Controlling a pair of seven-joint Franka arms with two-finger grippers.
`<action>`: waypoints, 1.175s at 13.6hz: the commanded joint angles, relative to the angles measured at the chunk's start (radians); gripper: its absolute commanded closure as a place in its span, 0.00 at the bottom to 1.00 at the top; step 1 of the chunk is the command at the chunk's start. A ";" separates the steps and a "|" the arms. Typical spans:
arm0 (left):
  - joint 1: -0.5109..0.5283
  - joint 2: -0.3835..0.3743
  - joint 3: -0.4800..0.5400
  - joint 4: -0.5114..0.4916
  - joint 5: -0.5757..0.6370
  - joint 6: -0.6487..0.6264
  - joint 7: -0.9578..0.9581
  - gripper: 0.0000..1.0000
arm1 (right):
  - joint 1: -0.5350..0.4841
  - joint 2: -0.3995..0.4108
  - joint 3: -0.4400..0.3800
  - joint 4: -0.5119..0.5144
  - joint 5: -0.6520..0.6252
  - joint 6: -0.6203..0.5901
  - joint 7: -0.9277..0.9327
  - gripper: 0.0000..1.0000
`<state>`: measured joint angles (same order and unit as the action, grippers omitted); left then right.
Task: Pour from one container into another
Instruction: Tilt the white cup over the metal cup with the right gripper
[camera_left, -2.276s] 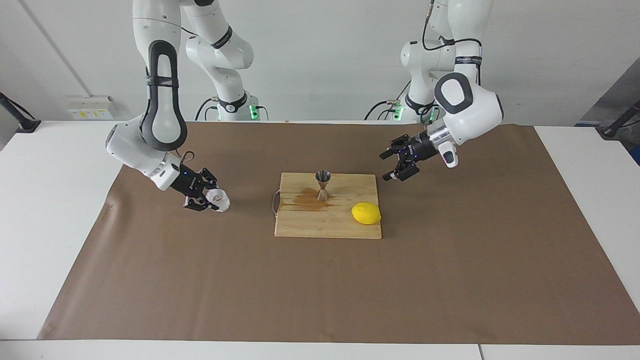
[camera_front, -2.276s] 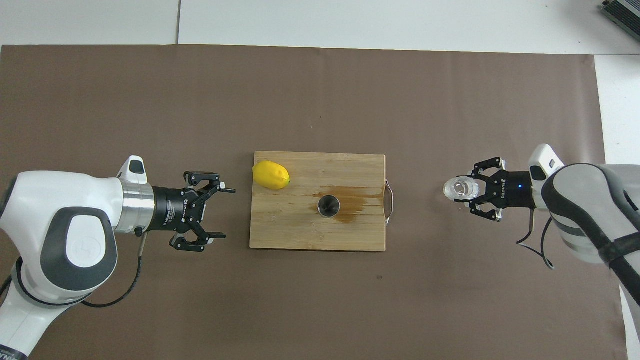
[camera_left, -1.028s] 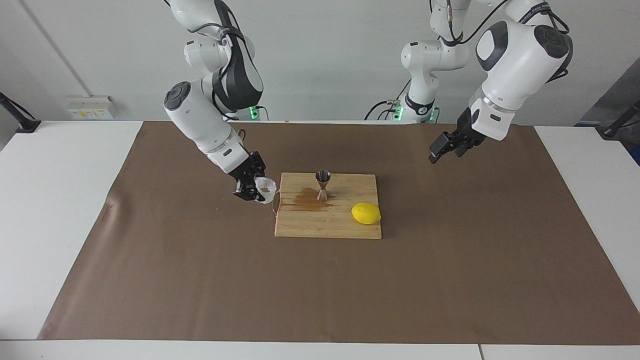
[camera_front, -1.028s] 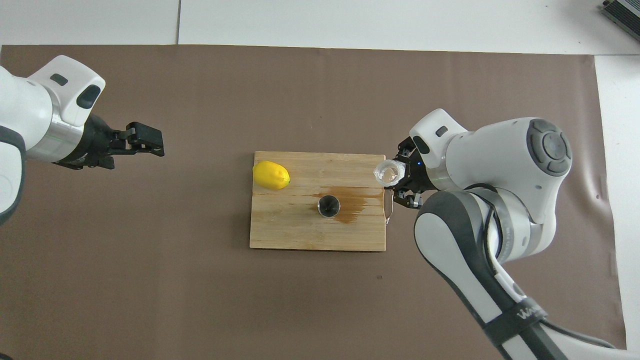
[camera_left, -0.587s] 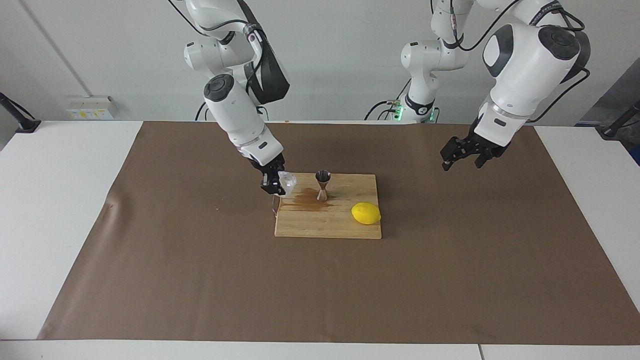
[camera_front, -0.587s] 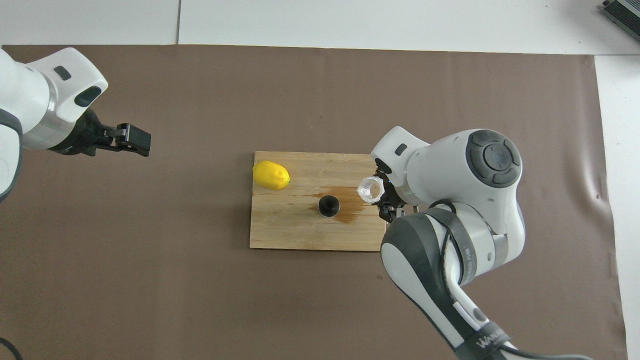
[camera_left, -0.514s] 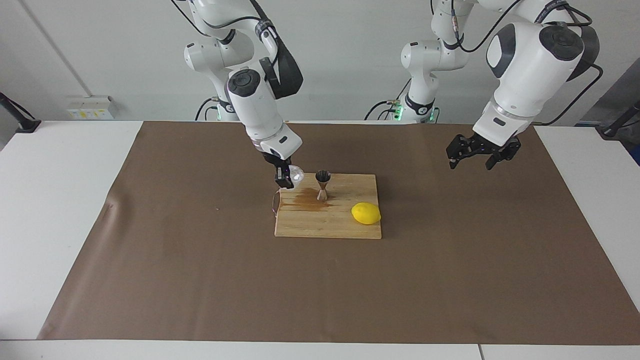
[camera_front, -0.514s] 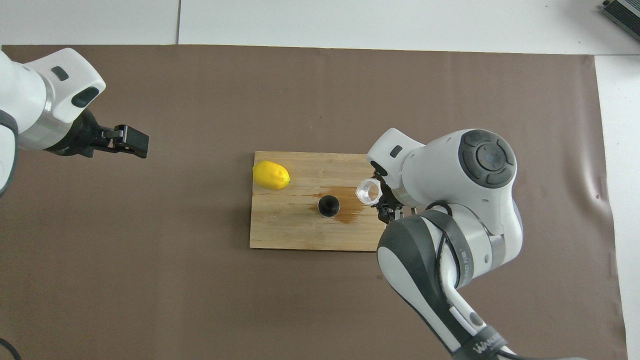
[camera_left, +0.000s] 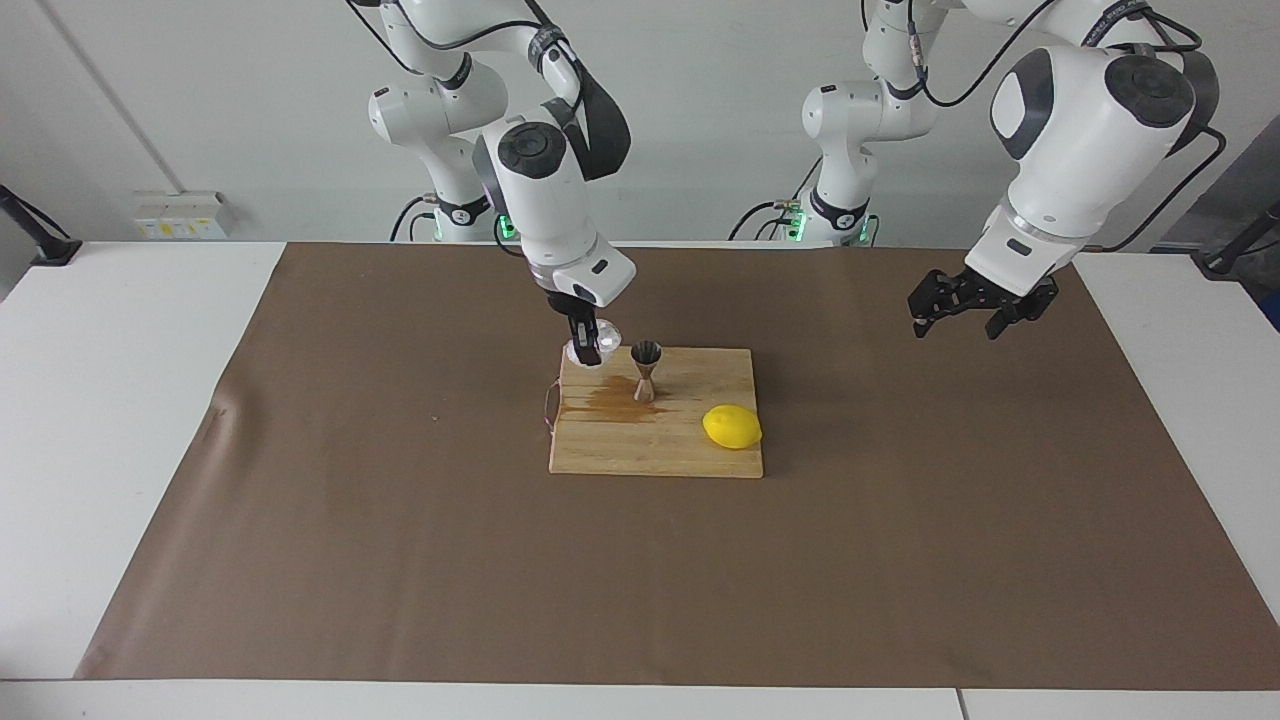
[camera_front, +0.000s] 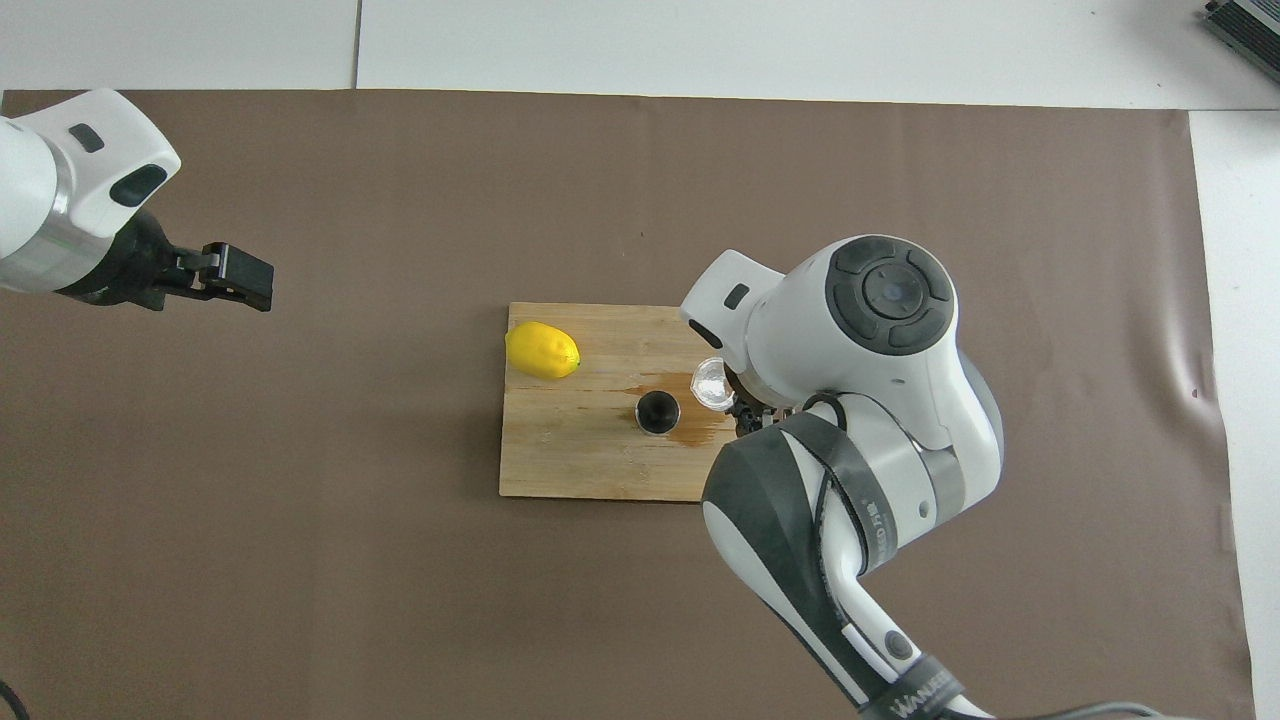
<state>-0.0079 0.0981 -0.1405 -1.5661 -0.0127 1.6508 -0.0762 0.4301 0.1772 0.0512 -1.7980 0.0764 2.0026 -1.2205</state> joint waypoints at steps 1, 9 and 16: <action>-0.042 -0.027 0.086 0.020 0.007 -0.038 0.015 0.00 | 0.027 0.050 0.002 0.075 -0.076 -0.038 0.079 1.00; -0.014 -0.052 0.090 0.005 -0.044 -0.046 0.026 0.00 | 0.105 0.076 0.006 0.108 -0.211 -0.082 0.142 1.00; -0.015 -0.023 0.093 0.011 -0.052 -0.020 0.105 0.00 | 0.168 0.071 0.006 0.114 -0.365 -0.139 0.176 1.00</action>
<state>-0.0200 0.0777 -0.0553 -1.5566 -0.0605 1.6293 -0.0030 0.5925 0.2433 0.0525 -1.7027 -0.2463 1.8860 -1.0641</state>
